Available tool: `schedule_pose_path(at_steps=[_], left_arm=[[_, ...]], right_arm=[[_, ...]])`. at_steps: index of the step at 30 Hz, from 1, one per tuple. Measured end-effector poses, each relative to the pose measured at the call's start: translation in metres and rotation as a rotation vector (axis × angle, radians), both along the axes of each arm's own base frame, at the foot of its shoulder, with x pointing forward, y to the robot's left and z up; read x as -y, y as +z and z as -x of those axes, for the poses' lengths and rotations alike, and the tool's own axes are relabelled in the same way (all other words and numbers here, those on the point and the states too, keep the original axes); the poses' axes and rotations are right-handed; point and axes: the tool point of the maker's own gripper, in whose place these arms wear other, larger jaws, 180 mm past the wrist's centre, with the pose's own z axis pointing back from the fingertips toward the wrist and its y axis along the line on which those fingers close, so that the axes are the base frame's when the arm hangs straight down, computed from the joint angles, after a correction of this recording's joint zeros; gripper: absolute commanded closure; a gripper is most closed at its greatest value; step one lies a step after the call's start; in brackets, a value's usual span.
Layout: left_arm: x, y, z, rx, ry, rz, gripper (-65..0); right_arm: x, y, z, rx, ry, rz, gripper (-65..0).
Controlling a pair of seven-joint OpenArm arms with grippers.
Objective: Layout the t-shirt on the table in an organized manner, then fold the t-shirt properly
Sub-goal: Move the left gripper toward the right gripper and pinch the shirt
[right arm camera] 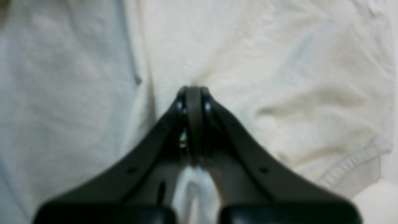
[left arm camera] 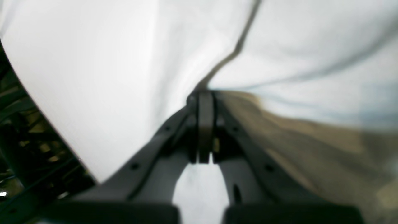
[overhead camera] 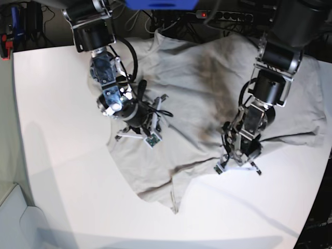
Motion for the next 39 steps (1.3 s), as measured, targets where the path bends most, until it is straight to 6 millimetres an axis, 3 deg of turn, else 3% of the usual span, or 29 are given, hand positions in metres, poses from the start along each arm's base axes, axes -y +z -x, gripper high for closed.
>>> schedule_pose_path(at_steps=[5, 8, 10, 15, 20, 23, 26, 29, 34, 39], left_arm=[[-0.031, 0.026, -0.028, 0.282, 0.174, 0.020, -0.1], [-0.077, 0.051, -0.041, 0.454, 0.372, 0.008, -0.1], [-0.096, 0.056, -0.045, 0.493, 0.417, 0.002, -0.1], [-0.106, 0.051, -0.045, 0.488, 0.479, 0.039, -0.1], [-0.117, 0.111, -0.059, 0.627, 0.540, 0.100, -0.1], [-0.088, 0.114, -0.059, 0.555, 0.396, 0.129, -0.1], [-0.032, 0.085, -0.048, 0.371, 0.210, 0.129, -0.1], [0.015, 0.067, -0.041, 0.279, 0.067, 0.124, -0.1], [0.039, 0.058, -0.035, 0.237, -0.030, 0.087, -0.1], [0.069, 0.037, -0.016, 0.109, -0.225, 0.049, -0.1]], right_arm=[[0.002, 0.000, 0.000, 0.001, 0.000, 0.004, 0.0], [0.003, 0.000, 0.000, 0.003, 0.000, 0.003, 0.0], [0.004, 0.000, 0.000, 0.002, -0.001, 0.002, 0.0], [0.008, -0.001, -0.001, 0.003, -0.003, 0.002, 0.0], [0.009, -0.001, -0.001, 0.004, -0.004, 0.004, 0.0], [0.009, -0.001, -0.001, 0.004, -0.004, 0.004, 0.0], [0.009, -0.001, -0.001, 0.004, -0.004, 0.004, 0.0], [0.008, 0.000, -0.001, 0.004, -0.004, 0.002, 0.0], [0.009, -0.001, -0.001, 0.004, -0.004, 0.004, 0.0], [0.009, -0.001, -0.001, 0.004, -0.004, 0.004, 0.0]])
